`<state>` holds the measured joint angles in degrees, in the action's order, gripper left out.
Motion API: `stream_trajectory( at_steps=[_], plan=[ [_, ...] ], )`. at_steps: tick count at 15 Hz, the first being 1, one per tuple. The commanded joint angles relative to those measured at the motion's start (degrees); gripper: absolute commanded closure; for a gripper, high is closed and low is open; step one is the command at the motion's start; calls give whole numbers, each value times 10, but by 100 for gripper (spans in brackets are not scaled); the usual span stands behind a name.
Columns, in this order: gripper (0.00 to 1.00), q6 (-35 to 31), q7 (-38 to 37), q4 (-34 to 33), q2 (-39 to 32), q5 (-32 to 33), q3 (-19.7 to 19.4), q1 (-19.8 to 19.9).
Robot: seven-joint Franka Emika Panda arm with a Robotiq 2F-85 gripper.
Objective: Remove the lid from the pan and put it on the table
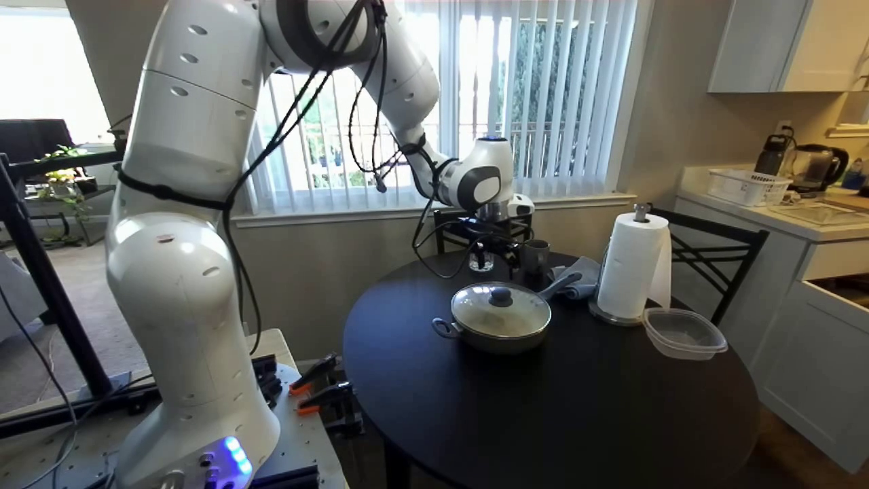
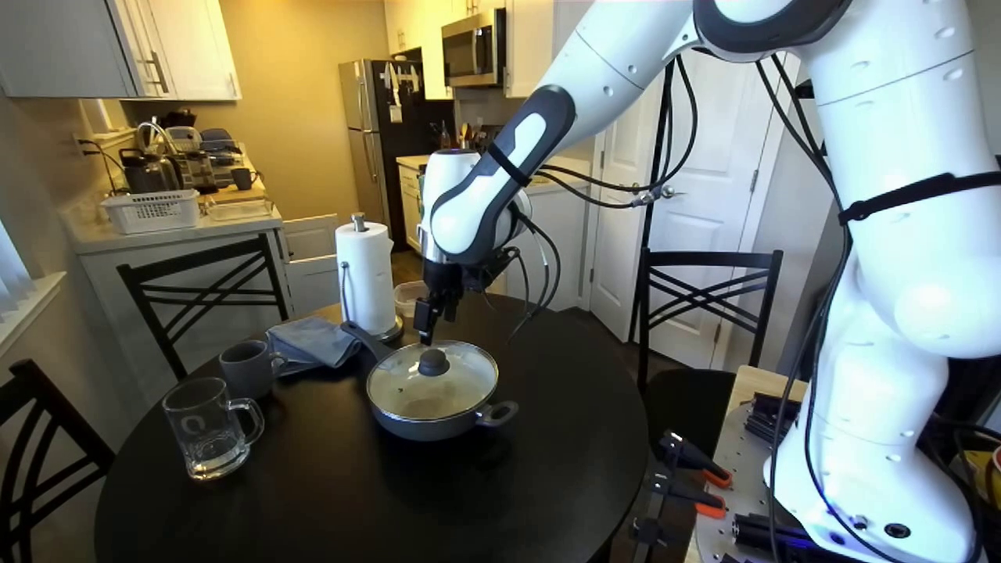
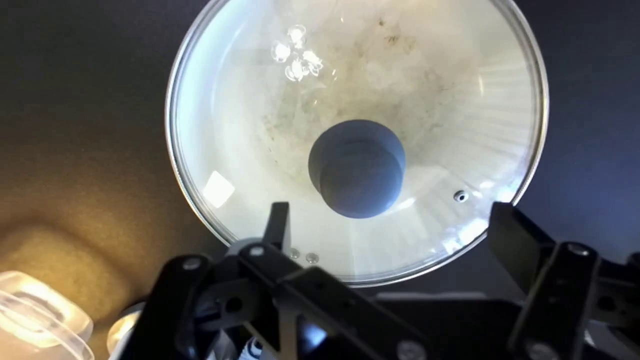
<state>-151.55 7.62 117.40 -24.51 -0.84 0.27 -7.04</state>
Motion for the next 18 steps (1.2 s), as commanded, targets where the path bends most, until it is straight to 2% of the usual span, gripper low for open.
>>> stream_trajectory(
  at_steps=[1,8,18],
  plan=[
    [0,3,-34,-43,-34,5,7,17],
    [0,61,-77,-136,-90,-3,7,21],
    [0,215,-78,-243,-171,-34,24,37]
  ],
)
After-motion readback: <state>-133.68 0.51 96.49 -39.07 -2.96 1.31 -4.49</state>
